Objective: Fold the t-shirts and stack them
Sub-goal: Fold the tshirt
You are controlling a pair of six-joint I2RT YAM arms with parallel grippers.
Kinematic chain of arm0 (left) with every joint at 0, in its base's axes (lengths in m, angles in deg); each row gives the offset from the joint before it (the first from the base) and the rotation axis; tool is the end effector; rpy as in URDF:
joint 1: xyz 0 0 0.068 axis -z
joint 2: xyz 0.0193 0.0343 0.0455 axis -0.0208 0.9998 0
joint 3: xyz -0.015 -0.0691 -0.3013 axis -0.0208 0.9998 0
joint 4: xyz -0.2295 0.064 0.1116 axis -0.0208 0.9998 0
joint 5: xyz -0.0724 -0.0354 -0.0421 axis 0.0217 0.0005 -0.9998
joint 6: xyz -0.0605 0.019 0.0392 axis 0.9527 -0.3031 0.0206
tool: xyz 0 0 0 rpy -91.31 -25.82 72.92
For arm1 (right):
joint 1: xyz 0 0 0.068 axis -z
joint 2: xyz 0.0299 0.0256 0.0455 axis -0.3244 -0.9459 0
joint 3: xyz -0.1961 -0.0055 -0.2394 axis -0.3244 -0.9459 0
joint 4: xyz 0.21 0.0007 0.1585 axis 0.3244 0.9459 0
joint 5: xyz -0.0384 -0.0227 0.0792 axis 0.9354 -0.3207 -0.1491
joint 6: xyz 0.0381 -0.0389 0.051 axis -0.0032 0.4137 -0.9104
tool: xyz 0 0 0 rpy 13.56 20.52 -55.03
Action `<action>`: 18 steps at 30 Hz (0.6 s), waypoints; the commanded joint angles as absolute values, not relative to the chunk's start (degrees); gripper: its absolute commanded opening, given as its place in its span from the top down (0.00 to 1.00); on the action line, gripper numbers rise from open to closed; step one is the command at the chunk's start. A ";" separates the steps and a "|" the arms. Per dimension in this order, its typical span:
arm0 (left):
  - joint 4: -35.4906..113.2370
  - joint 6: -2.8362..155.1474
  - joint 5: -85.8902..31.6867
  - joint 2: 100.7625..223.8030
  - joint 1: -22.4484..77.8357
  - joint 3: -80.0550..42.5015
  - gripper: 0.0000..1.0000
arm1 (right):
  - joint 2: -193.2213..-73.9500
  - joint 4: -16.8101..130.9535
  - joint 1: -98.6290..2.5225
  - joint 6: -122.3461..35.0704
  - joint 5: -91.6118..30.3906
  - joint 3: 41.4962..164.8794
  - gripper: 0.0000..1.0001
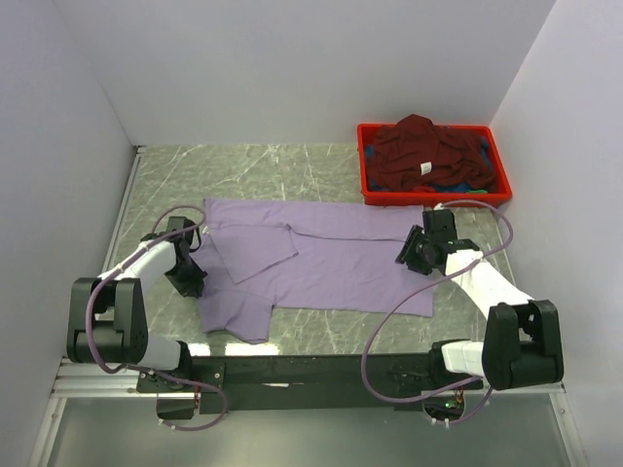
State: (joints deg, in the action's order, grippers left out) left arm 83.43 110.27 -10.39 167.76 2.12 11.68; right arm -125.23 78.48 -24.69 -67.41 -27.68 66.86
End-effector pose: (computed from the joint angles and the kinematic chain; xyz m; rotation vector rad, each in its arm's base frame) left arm 0.2213 0.0056 0.1676 -1.1370 2.7190 0.1144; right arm 0.2450 0.0299 0.2035 0.5206 2.5179 0.3501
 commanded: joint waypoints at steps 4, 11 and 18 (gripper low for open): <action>81.84 109.31 -9.62 167.12 2.07 12.00 1.00 | -121.33 89.42 -25.08 -70.74 -17.10 68.77 0.51; 80.36 109.66 -8.73 163.61 1.99 12.52 0.99 | -121.50 101.37 -25.43 -74.96 -14.18 70.27 0.51; 80.09 110.37 -7.07 161.41 1.99 12.87 0.99 | -121.24 107.98 -24.47 -80.93 -12.42 70.18 0.53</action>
